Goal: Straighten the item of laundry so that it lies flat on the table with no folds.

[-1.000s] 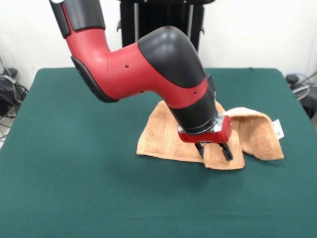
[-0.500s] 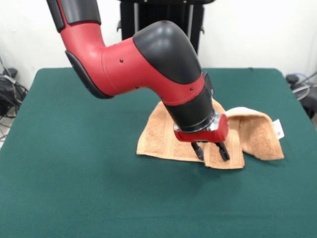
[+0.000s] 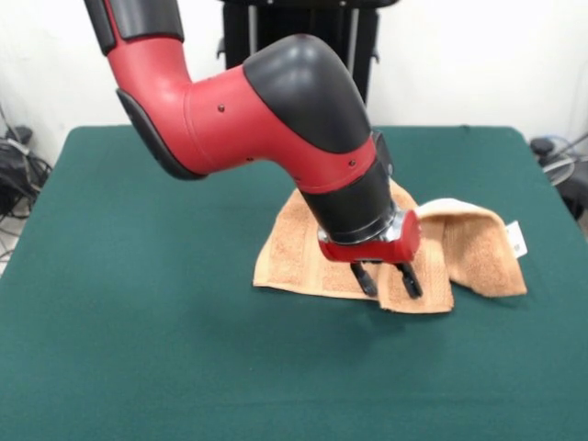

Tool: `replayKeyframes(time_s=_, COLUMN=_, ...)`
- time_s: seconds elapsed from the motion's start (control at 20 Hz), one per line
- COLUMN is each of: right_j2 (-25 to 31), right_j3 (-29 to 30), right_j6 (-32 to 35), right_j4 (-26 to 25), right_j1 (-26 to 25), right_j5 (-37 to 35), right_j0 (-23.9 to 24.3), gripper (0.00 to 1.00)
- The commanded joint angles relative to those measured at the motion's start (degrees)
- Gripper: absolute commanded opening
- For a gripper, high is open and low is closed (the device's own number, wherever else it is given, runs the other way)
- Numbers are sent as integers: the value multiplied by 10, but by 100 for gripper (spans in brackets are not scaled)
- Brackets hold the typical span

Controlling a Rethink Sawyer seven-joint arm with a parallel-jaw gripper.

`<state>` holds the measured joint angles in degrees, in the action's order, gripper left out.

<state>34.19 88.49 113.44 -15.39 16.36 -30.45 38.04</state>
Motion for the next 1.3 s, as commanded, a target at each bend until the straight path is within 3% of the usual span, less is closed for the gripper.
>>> replayKeyframes(time_s=0.05, right_j2=-50, right_j3=3, right_j6=76, right_j4=11, right_j1=14, right_j5=25, right_j0=-17, gripper=100)
replayKeyframes(time_s=0.5, right_j2=-57, right_j3=-2, right_j6=62, right_j4=2, right_j1=10, right_j5=23, right_j0=-21, gripper=100)
replayKeyframes(time_s=0.55, right_j2=-55, right_j3=1, right_j6=57, right_j4=12, right_j1=8, right_j5=-1, right_j0=-20, gripper=0)
replayKeyframes(time_s=0.85, right_j2=-69, right_j3=13, right_j6=88, right_j4=19, right_j1=29, right_j5=17, right_j0=-34, gripper=0)
replayKeyframes(time_s=1.3, right_j2=-49, right_j3=28, right_j6=77, right_j4=34, right_j1=20, right_j5=27, right_j0=-30, gripper=0)
